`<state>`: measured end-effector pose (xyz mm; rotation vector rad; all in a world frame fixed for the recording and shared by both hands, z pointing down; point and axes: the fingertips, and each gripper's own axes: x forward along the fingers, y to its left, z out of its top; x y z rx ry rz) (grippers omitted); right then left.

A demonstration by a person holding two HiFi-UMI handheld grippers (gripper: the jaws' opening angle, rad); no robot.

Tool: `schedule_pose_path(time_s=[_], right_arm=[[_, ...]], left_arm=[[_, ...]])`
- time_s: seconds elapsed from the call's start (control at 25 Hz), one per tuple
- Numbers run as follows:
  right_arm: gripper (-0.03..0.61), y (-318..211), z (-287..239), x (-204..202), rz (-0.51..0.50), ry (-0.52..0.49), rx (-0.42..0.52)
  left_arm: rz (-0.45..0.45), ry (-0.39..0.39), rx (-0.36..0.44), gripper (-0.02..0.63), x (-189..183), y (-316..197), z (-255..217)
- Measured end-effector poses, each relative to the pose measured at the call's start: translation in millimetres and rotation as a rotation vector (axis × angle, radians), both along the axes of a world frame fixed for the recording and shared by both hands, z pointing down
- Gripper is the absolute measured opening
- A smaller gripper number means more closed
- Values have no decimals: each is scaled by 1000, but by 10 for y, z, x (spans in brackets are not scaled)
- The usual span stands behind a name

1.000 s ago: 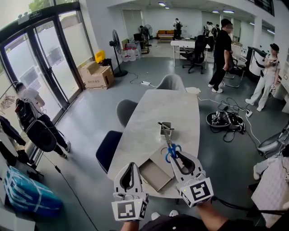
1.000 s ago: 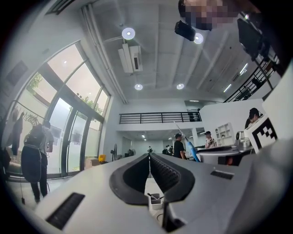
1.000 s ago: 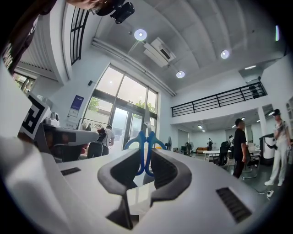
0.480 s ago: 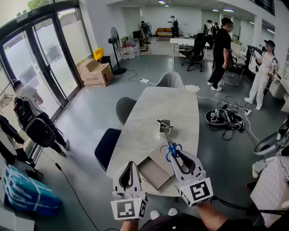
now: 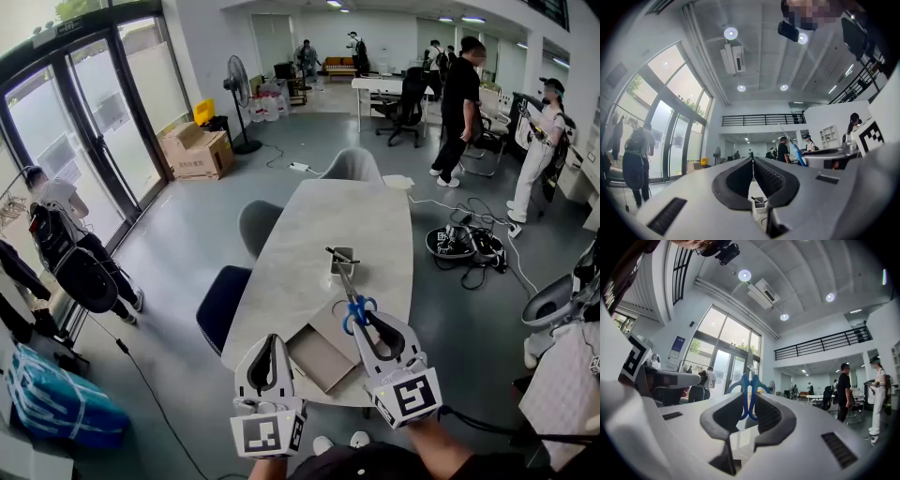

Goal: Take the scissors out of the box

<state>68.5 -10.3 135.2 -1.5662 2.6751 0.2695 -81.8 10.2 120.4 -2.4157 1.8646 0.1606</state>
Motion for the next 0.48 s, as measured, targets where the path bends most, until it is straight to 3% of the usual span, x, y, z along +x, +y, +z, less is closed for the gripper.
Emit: schedule_pose_path(time_s=[0.48], right_arm=[[72, 10, -4, 0, 1, -2, -8]], left_arm=[[-4, -2, -5, 17, -4, 11, -17]])
